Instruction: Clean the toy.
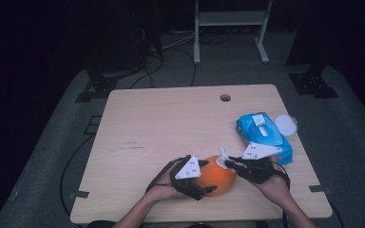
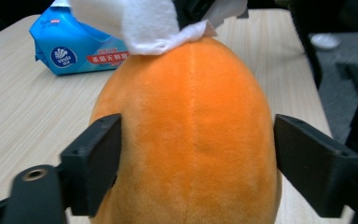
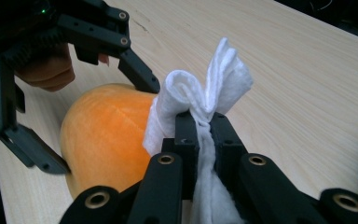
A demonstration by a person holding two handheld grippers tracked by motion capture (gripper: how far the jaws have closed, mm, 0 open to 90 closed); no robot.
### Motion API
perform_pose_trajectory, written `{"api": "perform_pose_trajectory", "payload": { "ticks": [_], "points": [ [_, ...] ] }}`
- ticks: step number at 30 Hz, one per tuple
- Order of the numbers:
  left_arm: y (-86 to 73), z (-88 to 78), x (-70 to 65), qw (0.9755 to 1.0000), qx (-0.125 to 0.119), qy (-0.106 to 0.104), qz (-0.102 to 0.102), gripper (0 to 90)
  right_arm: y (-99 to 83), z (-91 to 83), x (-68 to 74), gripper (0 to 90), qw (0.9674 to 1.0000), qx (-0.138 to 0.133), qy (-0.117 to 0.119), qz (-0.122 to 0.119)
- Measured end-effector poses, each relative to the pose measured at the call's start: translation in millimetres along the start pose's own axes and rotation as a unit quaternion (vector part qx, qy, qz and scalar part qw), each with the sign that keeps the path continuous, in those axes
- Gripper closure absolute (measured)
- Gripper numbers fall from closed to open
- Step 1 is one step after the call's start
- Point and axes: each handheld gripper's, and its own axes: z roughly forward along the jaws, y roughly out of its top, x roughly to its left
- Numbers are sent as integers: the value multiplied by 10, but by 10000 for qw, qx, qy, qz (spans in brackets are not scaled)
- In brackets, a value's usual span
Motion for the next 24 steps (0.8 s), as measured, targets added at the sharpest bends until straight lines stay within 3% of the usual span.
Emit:
{"api": "perform_pose_trajectory", "payload": {
  "ticks": [2, 4, 6, 7, 10, 13, 15, 17, 21, 24],
  "points": [
    [-1, -49, 59, 9997, -142, 21, -203, 109, -13, -13, -45, 824, 10000, 1, 10, 54],
    [-30, -53, 127, 9989, -16, 122, -453, 44, -47, -32, -104, 824, 9999, 31, -70, 141],
    [-79, -13, 175, 9973, 97, -44, -732, 40, -78, -52, -165, 824, 9997, 11, -84, 234],
    [-92, 12, 178, 9969, 159, -170, -756, 56, -81, -57, -169, 824, 9996, -10, -75, 278],
    [-62, 52, 100, 9987, 156, -61, -491, 167, -28, -38, -74, 826, 9998, -83, -24, 180],
    [10, 75, 9, 9996, 135, 102, -246, 247, 66, -2, 92, 827, 9994, -209, 279, 79],
    [20, 92, -26, 9996, 116, 166, -176, 260, 114, 40, 206, 826, 9986, -228, 473, -54],
    [7, 82, -22, 9996, 96, 186, -191, 267, 124, 74, 272, 825, 9988, -119, 377, -275],
    [-18, 55, 12, 9994, 22, 149, -296, 278, 64, 29, 116, 824, 9997, -99, 170, -114],
    [-40, 58, 37, 9992, -40, -9, -388, 200, -16, -34, -17, 825, 9999, -71, -50, 69]
  ]
}}
